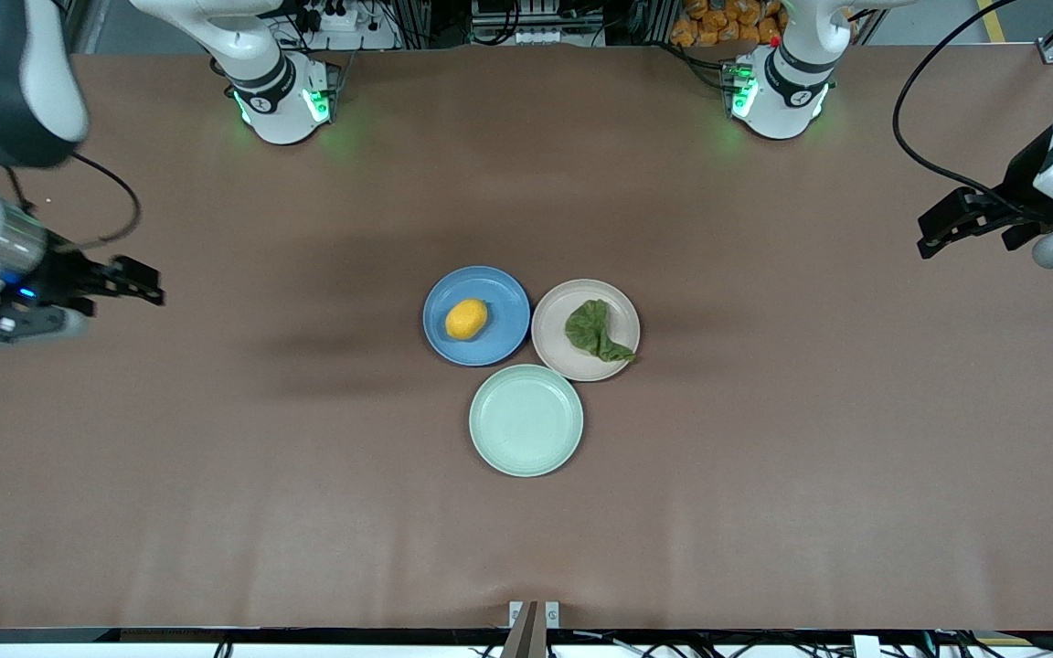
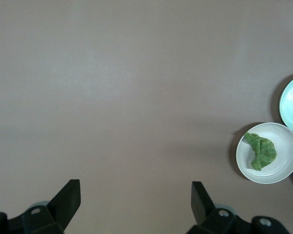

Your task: Place lemon and lettuce in plates

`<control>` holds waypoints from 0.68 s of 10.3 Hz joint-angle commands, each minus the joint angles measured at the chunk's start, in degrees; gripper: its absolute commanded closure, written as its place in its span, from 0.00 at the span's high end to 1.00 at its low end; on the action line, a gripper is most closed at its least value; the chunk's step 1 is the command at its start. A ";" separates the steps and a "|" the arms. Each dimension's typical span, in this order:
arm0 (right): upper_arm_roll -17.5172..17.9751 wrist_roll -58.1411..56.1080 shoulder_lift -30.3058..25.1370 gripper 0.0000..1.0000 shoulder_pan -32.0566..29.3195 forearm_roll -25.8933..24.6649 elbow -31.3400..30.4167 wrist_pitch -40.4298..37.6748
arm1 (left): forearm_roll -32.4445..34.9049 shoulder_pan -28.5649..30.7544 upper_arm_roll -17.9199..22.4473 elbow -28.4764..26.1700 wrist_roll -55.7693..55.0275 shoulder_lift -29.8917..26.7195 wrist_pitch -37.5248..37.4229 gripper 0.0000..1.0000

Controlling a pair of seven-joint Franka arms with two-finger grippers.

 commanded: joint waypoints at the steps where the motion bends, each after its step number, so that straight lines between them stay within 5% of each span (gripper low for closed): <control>1: -2.07 -6.25 -0.11 1.00 -0.74 -0.28 7.79 -5.23 | 0.92 1.25 -0.22 0.95 2.89 0.23 -0.44 1.00; 7: -3.67 -6.73 -4.24 1.00 -2.06 0.42 13.80 -15.42 | 0.74 1.43 -0.31 1.03 3.17 -0.03 -0.35 1.00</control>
